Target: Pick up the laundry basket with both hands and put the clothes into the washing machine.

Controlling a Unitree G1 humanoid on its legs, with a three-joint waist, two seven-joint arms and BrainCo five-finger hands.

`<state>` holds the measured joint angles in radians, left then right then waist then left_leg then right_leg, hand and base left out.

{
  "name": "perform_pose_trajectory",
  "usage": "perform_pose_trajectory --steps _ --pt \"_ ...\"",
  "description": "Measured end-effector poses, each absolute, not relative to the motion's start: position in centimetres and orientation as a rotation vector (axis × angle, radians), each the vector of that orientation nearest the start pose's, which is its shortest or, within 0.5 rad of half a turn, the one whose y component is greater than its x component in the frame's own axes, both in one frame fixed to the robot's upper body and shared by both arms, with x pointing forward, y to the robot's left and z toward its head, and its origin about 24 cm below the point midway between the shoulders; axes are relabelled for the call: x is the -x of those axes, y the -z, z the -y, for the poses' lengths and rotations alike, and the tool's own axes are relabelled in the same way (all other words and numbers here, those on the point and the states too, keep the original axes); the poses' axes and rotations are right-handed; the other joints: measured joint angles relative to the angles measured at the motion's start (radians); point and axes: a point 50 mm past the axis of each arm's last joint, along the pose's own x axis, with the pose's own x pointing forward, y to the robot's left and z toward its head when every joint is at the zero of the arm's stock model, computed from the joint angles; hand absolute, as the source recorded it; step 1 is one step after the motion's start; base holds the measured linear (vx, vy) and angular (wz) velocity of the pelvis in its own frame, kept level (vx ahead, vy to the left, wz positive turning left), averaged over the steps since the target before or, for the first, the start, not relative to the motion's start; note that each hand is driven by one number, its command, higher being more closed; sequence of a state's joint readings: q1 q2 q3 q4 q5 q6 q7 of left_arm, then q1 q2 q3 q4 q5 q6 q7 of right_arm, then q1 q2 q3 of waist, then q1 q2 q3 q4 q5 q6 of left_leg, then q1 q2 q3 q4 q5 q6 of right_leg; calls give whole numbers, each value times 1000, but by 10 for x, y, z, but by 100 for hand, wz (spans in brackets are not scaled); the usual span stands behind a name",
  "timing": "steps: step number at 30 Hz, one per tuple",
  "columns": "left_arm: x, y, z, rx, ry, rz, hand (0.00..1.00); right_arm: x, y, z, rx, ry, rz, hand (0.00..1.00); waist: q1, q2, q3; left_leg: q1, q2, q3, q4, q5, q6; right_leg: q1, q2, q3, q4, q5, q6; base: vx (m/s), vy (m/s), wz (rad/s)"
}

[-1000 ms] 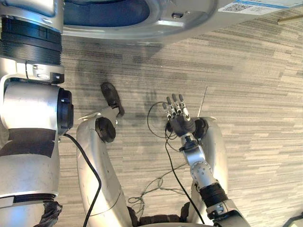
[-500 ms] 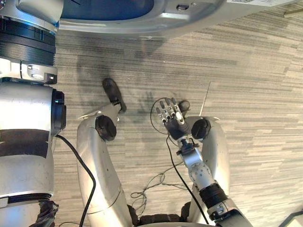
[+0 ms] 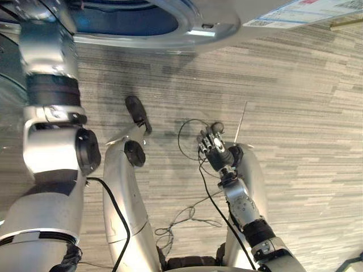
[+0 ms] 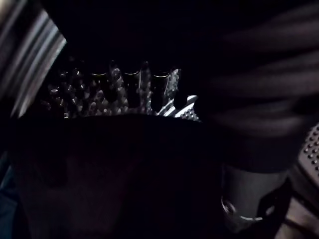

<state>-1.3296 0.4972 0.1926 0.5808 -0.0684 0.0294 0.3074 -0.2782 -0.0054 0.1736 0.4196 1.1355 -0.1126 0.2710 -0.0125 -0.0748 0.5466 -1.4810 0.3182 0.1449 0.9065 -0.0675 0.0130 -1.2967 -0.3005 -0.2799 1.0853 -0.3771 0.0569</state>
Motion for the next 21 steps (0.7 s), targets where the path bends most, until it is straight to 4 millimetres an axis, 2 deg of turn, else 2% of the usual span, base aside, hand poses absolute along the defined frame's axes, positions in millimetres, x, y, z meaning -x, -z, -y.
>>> perform_pose_trajectory --steps 2,6,9,12,16,19,21 --pt "-354 -378 -231 -24 -490 811 0 -297 -32 99 -1063 -280 -7 0 0 -1 -1 34 -8 3 -40 21 -5 23 -1 -7 -17 4 -6 -11 -53 22" --pt "-343 -354 -240 -110 -608 833 0 -298 -25 108 -1059 -223 -6 0 1 0 -2 116 -23 5 -132 69 -25 80 0 -33 -55 32 -53 -13 -85 20" --pt "-337 -339 -246 -340 -774 819 0 -297 -19 110 -1048 -195 -17 0 6 0 -5 187 -27 1 -219 116 -45 138 2 -71 -93 60 -98 -16 -106 16" --pt "-331 -328 -250 -517 -863 776 0 -297 -19 114 -1024 -187 -9 0 5 0 -5 235 -41 0 -274 144 -61 166 2 -80 -104 62 -102 -26 -104 13" --pt "-317 -304 -255 -586 -921 735 0 -298 -19 118 -1020 -172 -2 0 7 9 -12 260 -41 -12 -283 148 -64 197 2 -101 -109 63 -104 -29 -76 3" --pt "-306 -265 -241 -534 -873 679 0 -298 -19 122 -989 -158 -1 0 20 9 -12 293 -41 -13 -284 147 -65 236 2 -104 -113 63 -104 -27 -31 7" --pt "-297 -226 -229 -474 -808 589 0 -299 -19 121 -954 -158 -19 0 31 9 -12 331 -41 -16 -286 138 -71 278 1 -104 -119 57 -96 -42 -37 9"
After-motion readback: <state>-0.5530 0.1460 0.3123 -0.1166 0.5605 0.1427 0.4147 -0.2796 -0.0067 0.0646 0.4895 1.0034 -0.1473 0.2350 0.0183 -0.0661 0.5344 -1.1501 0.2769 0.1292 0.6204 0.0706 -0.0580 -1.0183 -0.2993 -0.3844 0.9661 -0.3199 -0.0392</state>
